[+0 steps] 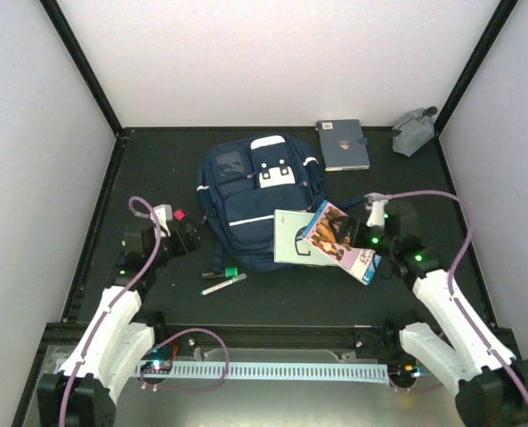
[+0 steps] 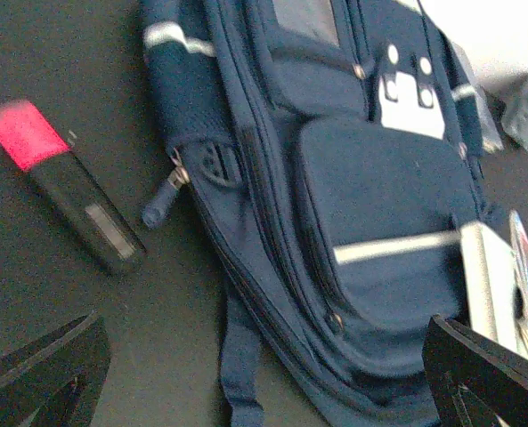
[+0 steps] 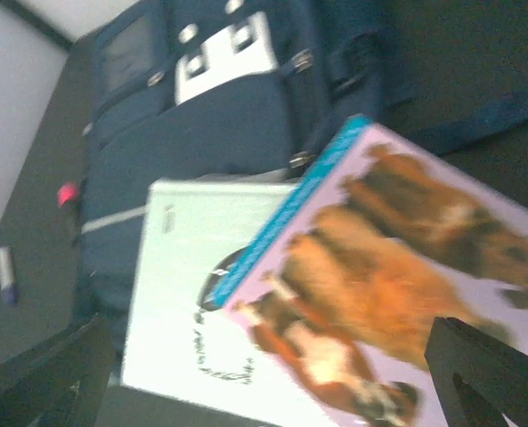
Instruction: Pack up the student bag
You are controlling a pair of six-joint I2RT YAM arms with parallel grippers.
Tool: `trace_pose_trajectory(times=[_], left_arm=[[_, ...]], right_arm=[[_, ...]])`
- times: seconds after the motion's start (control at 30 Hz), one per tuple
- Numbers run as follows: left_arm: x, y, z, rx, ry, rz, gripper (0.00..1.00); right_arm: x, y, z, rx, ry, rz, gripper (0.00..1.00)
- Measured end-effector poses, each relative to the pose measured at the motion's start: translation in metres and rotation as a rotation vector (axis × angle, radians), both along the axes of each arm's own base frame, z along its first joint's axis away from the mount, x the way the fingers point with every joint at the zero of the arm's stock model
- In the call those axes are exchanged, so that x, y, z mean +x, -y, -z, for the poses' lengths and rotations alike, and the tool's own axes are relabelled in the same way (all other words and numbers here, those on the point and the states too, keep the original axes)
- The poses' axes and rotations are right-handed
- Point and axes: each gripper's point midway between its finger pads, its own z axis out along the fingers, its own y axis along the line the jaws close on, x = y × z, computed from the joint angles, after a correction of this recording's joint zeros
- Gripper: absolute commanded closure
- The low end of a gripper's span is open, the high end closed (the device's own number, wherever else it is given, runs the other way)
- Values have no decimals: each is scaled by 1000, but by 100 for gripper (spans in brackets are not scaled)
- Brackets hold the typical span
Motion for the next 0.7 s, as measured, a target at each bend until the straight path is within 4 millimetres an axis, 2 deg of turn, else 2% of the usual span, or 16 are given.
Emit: trace_pose_trajectory(times=[0.17, 0.23, 0.27, 0.33, 0.47, 0.57, 0.7], left_arm=[[14, -15, -16, 45, 29, -83, 1], [17, -15, -15, 47, 20, -88, 1], [17, -15, -12, 47, 7, -88, 1], [17, -14, -6, 45, -15, -81, 1], [15, 3, -6, -10, -27, 8, 1], [13, 20, -2, -71, -54, 96, 2], [10, 35, 11, -133, -119, 174, 2]], right_arm=[[-7, -65, 0, -32, -19, -184, 3], [-11, -94, 5, -46, -36, -254, 7], [-10, -102, 6, -52, -40, -270, 8], [-10, -124, 11, -79, -54, -304, 9], [-9, -171, 8, -110, -36, -380, 18], [-7, -201, 11, -121, -28, -421, 38], [0, -230, 34, -156, -63, -446, 66]])
